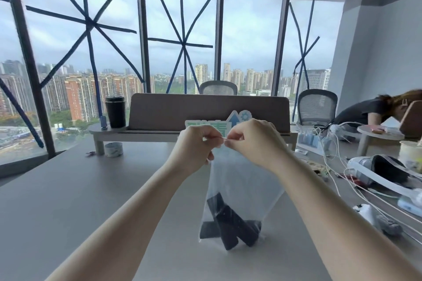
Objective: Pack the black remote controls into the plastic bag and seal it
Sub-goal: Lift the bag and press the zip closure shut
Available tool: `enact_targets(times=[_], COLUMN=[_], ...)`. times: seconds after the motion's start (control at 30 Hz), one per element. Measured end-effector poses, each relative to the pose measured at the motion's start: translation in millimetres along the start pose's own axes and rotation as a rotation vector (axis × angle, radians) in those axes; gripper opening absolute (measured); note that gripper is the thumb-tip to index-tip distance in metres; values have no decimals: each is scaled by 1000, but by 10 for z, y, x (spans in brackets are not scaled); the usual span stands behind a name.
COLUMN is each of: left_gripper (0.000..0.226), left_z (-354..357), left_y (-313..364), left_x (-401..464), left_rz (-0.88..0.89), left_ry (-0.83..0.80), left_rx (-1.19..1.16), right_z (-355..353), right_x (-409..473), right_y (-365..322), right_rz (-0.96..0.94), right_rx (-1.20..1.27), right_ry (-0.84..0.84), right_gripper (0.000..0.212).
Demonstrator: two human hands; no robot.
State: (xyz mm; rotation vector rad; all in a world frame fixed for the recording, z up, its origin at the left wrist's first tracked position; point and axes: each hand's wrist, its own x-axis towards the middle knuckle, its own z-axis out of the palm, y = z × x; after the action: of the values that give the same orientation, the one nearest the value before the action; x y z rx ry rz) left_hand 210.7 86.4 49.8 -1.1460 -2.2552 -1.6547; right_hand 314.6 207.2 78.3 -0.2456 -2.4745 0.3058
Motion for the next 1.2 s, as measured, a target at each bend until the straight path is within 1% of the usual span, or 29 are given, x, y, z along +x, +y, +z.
enact_targets(times=[0.07, 0.2, 0.4, 0.6, 0.77, 0.9, 0.93, 1.1, 1.2], left_gripper=[5, 4, 9, 23, 21, 35, 36, 19, 17], left_z=[-4, -18, -18, -1, 53, 15, -12, -199, -335], left_y=[3, -31, 24, 74, 16, -73, -96, -209, -271], left_x=[-2, -9, -8, 45, 38, 31, 39, 70, 82], left_rz=[-4, -50, -12, 36, 65, 99, 106, 77, 82], left_ry=[6, -1, -14, 11, 87, 170, 196, 304, 352], left_rx=[-13, -50, -35, 58, 88, 82, 84, 93, 97], right_z=[1, 4, -29, -60, 10, 71, 74, 74, 78], right_x=[23, 64, 153, 199, 157, 72, 55, -26, -83], right_y=[33, 37, 87, 84, 58, 98, 123, 268, 312], right_rz=[44, 62, 53, 50, 26, 72, 77, 78, 73], right_rx=[63, 80, 183, 180, 144, 49, 27, -56, -71], right_ry=[-19, -38, -101, -123, -99, -46, -39, -15, 0], right_gripper=[13, 11, 7, 13, 12, 18, 18, 18, 19])
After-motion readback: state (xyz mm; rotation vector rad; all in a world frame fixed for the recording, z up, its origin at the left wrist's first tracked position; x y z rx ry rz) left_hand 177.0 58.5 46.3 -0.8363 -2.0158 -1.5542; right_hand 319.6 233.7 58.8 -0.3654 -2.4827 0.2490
